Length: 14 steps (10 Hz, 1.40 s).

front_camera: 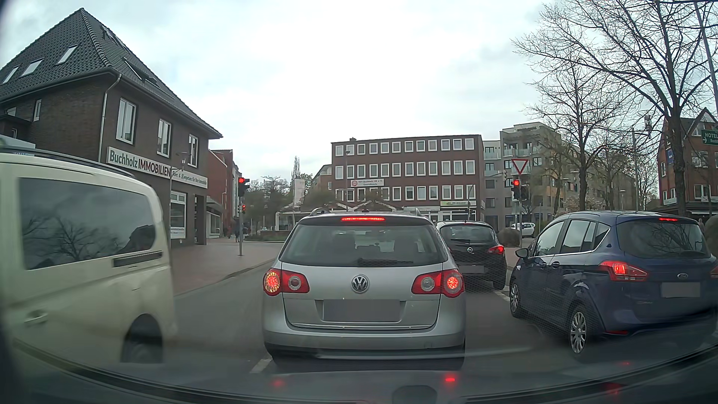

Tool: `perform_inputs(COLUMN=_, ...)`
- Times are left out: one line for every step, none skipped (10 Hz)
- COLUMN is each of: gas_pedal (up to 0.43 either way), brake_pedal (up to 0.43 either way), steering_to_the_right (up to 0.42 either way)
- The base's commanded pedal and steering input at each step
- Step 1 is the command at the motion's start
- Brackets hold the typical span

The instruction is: Follow the waypoints while adhering to traffic rules and regulations

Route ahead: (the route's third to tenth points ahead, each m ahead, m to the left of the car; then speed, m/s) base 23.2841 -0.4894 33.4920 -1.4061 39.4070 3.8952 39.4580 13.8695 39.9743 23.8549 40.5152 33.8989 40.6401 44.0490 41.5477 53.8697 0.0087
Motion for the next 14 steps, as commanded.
perform_inputs(gas_pedal=0.0, brake_pedal=0.256, steering_to_the_right=-0.007)
perform_inputs(gas_pedal=0.0, brake_pedal=0.25, steering_to_the_right=-0.008)
perform_inputs(gas_pedal=0.0, brake_pedal=0.256, steering_to_the_right=-0.008)
perform_inputs(gas_pedal=0.0, brake_pedal=0.256, steering_to_the_right=-0.008)
perform_inputs(gas_pedal=0.0, brake_pedal=0.256, steering_to_the_right=-0.008)
perform_inputs(gas_pedal=0.0, brake_pedal=0.256, steering_to_the_right=-0.008)
perform_inputs(gas_pedal=0.0, brake_pedal=0.256, steering_to_the_right=-0.008)
perform_inputs(gas_pedal=0.0, brake_pedal=0.256, steering_to_the_right=-0.008)
perform_inputs(gas_pedal=0.0, brake_pedal=0.25, steering_to_the_right=-0.008)
perform_inputs(gas_pedal=0.0, brake_pedal=0.256, steering_to_the_right=-0.008)
perform_inputs(gas_pedal=0.0, brake_pedal=0.256, steering_to_the_right=-0.008)
perform_inputs(gas_pedal=0.0, brake_pedal=0.256, steering_to_the_right=-0.008)
perform_inputs(gas_pedal=0.0, brake_pedal=0.256, steering_to_the_right=-0.008)
perform_inputs(gas_pedal=0.0, brake_pedal=0.256, steering_to_the_right=-0.008)
